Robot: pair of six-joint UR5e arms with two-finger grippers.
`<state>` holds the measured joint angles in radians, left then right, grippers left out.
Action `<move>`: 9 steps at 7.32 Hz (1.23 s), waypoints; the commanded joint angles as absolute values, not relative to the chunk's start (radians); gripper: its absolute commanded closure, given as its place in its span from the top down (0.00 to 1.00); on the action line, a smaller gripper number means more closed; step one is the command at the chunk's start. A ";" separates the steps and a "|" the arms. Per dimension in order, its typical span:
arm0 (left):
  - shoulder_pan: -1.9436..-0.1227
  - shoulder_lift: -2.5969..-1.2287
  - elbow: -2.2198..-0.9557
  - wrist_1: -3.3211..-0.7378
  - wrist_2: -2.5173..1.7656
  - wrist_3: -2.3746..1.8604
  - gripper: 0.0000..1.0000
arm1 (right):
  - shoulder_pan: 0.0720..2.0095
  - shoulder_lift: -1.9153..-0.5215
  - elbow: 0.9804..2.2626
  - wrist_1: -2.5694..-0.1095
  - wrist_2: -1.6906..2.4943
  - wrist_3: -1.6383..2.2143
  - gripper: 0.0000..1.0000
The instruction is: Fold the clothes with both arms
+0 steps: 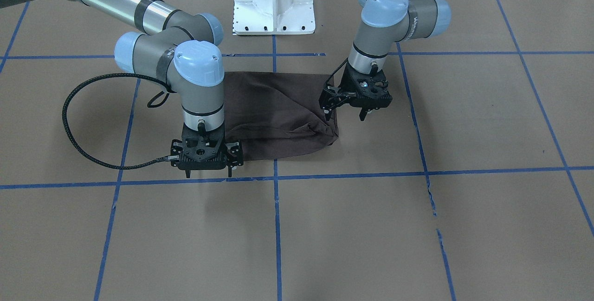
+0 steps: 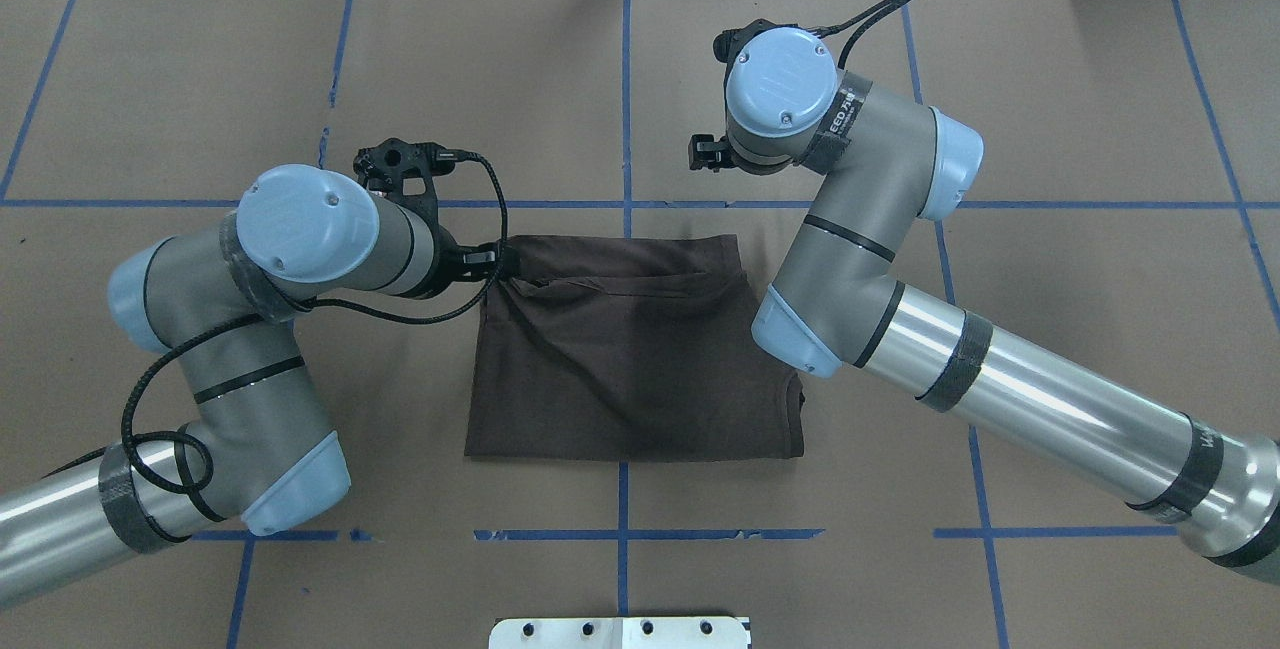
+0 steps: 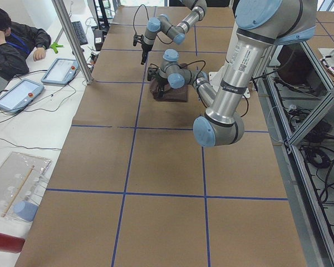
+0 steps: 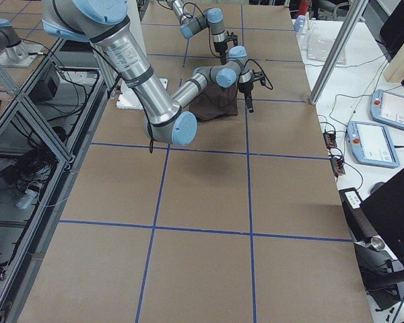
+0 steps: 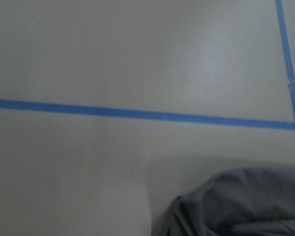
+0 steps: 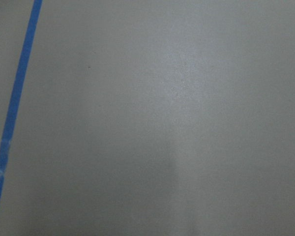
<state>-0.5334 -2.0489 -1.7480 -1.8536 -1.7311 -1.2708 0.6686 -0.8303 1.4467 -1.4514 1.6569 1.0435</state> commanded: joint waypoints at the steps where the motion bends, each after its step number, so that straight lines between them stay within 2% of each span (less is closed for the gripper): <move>1: -0.432 -2.057 -1.744 -1.844 -1.672 -1.314 1.00 | 0.670 -0.836 1.462 -1.448 1.663 1.043 1.00; 6: -0.423 -2.100 -1.667 -1.844 -1.667 -1.327 1.00 | 0.667 -0.839 1.462 -1.448 1.663 1.042 1.00; 9: -0.498 -2.134 -1.608 -1.845 -1.646 -1.316 1.00 | 0.667 -0.845 1.462 -1.448 1.657 1.042 1.00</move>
